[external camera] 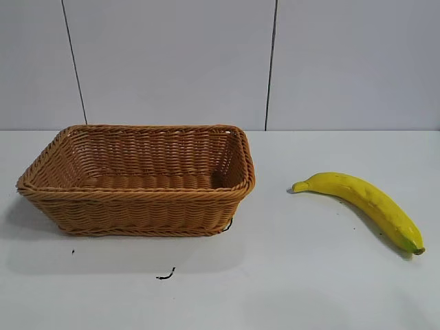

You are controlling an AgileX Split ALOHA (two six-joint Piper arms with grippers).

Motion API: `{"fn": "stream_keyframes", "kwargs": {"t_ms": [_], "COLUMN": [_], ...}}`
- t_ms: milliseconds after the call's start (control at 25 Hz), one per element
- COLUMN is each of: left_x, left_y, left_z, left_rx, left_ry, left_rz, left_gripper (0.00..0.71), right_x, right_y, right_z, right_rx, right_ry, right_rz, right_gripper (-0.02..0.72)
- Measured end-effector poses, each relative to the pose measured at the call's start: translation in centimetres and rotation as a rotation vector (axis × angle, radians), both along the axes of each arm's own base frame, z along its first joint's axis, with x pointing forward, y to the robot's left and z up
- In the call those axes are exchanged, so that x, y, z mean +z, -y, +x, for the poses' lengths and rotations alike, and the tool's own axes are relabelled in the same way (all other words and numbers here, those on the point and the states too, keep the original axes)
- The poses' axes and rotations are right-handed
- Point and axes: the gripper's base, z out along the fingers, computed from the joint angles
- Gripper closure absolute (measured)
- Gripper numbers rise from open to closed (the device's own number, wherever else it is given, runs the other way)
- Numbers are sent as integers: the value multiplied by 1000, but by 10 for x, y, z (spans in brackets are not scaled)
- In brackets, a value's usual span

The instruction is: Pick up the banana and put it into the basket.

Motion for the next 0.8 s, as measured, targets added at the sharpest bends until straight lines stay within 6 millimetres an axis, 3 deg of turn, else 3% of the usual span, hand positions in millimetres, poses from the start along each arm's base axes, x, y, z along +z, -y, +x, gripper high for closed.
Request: {"fn": "stream_keyframes", "kwargs": {"t_ms": [520,680,800], "left_x": [0,0,0], "left_y": [0,0,0], "left_z": [0,0,0], "left_rx": [0,0,0], "left_ry": [0,0,0], "left_rz": [0,0,0], "left_gripper": [75,75,75], "right_x": [5,23,37], "right_y": [-1,-1,-2], "right_z": [6,31,63], "right_rx": [7,6,5], "right_ry": [-47,-167,-284], "right_rz": [12,13,13], "right_gripper": [14,14,14]}}
